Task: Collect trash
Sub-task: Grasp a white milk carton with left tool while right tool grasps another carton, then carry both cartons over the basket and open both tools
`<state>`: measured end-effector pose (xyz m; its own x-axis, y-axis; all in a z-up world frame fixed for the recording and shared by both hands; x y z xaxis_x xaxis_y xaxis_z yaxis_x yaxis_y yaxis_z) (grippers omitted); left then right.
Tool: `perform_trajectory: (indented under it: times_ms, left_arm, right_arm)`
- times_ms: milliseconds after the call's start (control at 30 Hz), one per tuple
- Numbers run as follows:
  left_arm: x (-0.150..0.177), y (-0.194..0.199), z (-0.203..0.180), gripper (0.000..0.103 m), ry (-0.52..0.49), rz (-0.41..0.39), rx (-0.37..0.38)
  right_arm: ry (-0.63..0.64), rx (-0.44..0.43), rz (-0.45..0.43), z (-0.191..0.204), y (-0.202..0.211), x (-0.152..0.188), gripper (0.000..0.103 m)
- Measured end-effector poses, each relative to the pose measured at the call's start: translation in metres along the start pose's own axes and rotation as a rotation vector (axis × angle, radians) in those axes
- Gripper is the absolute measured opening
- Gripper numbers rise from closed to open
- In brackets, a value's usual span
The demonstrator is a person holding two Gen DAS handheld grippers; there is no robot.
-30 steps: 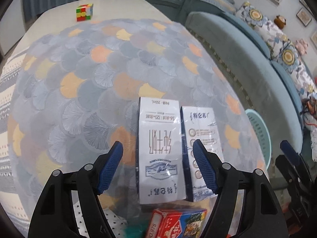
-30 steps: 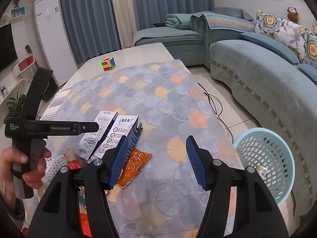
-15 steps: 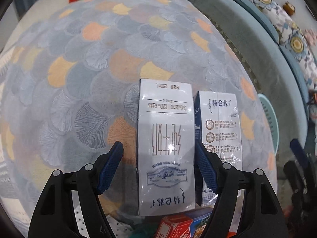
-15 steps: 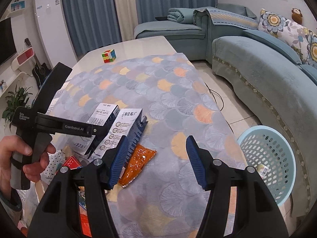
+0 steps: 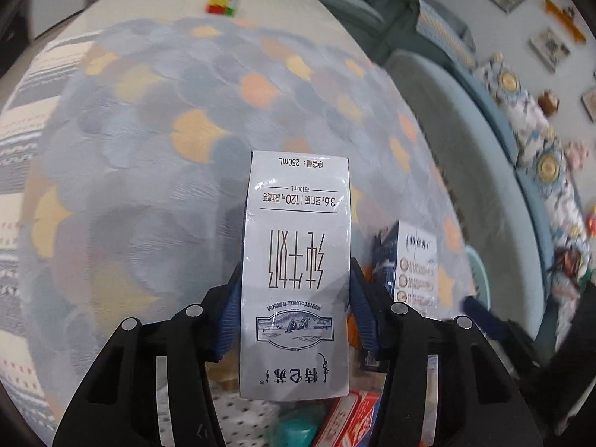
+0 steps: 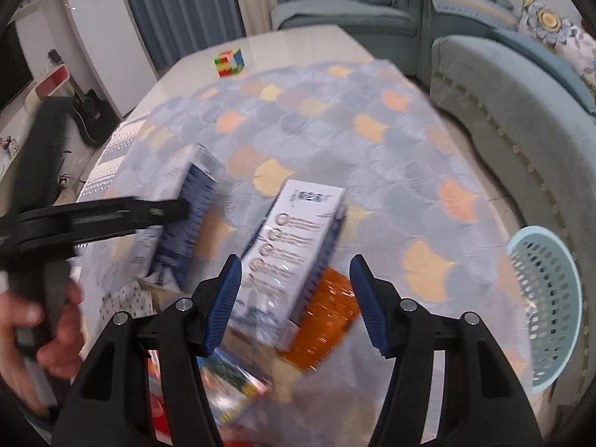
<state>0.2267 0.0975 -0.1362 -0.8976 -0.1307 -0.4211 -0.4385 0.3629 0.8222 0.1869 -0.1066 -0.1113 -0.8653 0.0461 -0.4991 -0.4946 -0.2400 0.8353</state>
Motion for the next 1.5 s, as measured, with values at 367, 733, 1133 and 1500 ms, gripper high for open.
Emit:
perform_trajectory:
  times_ms: [367,733,1133,1500]
  left_arm:
    - [0.001,0.023,0.008,0.05,0.004,-0.067,-0.004]
    - [0.003,0.049,-0.021,0.05,-0.066,-0.117,-0.044]
    - [0.004,0.119,-0.137,0.05,-0.241,-0.245,0.018]
    - [0.008,0.109,-0.303,0.05,-0.451,-0.267,0.135]
  right_arm:
    - [-0.03,0.095,0.151,0.026,-0.058,-0.009,0.064]
    - [-0.005,0.078,0.114,0.021,-0.047,-0.015,0.058]
    - [-0.1,0.054,-0.215,-0.061,0.115,-0.033,0.057]
    - [-0.223,0.22,-0.326,-0.2,0.208,-0.035,0.058]
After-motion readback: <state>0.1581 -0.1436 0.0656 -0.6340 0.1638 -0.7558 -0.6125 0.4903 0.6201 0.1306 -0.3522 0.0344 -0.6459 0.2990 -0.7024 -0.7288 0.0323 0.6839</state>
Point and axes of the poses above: each gripper's, at about its wrist camera, not at the fingertips, and y roughly against the way its jaws point, z to its left, x to its underside, the point moved 1 cm from there along -y, roughly the way its jaws point, and after that the axes turned 5 degrees about -y, right-handed, at the moved point
